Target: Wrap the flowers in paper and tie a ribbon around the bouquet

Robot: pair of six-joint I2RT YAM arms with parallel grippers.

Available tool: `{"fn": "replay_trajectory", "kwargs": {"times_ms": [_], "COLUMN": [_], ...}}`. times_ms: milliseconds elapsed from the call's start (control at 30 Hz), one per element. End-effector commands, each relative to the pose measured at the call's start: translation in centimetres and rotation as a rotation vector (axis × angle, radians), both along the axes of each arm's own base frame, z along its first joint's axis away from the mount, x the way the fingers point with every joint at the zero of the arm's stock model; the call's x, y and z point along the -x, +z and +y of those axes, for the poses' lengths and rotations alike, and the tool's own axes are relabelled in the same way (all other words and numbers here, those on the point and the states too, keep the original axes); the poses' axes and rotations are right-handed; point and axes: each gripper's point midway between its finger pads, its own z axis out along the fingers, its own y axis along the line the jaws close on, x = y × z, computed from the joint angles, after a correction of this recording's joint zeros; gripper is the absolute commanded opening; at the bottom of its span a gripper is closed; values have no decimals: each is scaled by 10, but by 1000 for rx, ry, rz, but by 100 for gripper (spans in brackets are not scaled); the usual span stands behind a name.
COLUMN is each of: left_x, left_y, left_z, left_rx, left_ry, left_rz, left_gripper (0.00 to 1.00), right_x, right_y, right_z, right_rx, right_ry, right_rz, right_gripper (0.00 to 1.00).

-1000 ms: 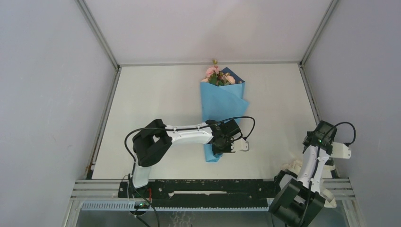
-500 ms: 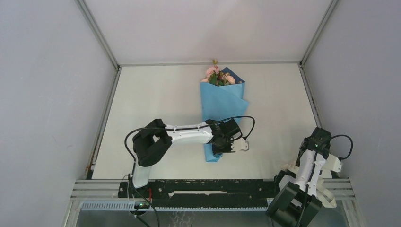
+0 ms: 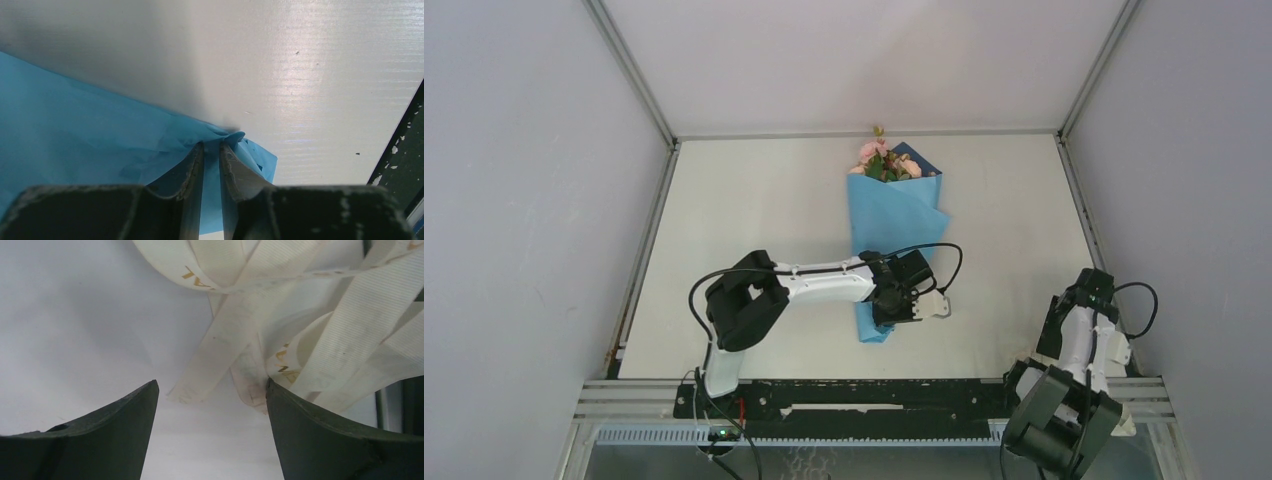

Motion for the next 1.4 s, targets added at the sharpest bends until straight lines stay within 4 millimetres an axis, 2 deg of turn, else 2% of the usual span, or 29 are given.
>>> {"fn": "replay_trajectory", "kwargs": {"times_ms": [0,33,67,133,167,200,267,300,367,400,467,533,600,667,767,867,933,1000,1067,1167,1233,1267,1300,1367], "left_x": [6,6,6,6,6,6,6,6,6,6,6,6,5,5,5,5,5,5,5,5,5,5,4,4], "left_y": [-22,-22,-22,-22,-22,-22,-22,-22,-23,-22,-23,-23,-22,-22,-23,-24,-23,-23,-24,-23,-24,-24,-24,-23], "left_z": [12,12,12,12,12,12,12,12,12,12,12,13,12,12,13,13,13,13,14,13,14,13,13,13], "left_rx": [-68,-68,-70,-72,-71,-70,-69,-67,-66,-64,-65,-64,-60,-62,-64,-66,-65,-64,-64,-64,-66,-64,-64,-64], "left_ry": [19,20,21,19,20,21,22,23,24,23,24,28,28,28,30,27,28,29,30,31,32,32,32,34], "left_rz": [62,63,65,70,71,71,73,75,80,81,80,79,75,76,76,78,79,81,84,85,85,86,85,85], "left_gripper": [24,24,24,24,24,24,24,24,24,24,23,23,23,24,24,24,23,23,23,24,24,24,24,24], "right_x": [-18,-18,-20,-25,-31,-40,-72,-96,-145,-178,-233,-276,-298,-304,-294,-271,-254,-238,-226,-215,-208,-205,-205,-203], "right_y": [0,-5,-9,-16,-19,-21,-13,-3,25,50,88,124,161,196,266,324,350,358,344,293,257,240,220,189], "right_z": [-6,-4,-3,4,8,12,20,25,45,57,99,152,194,201,183,151,128,105,83,45,4,-23,-47,-77], "right_rx": [-21,-29,-30,-45,-53,-55,-23,18,102,138,160,159,194,301,505,682,793,841,807,683,614,595,578,519], "right_ry": [7,22,34,53,67,92,175,255,443,547,806,1083,1317,1435,1458,1399,1361,1319,1273,1186,1058,978,922,880], "right_rz": [-16,1,2,-17,-47,-89,-223,-299,-409,-464,-559,-653,-719,-739,-848,-924,-926,-885,-812,-670,-539,-461,-370,-218], "right_gripper": [84,79,69,35,14,0,0,0,0,0,0,0,0,0,0,0,0,0,0,0,0,0,5,16]}}
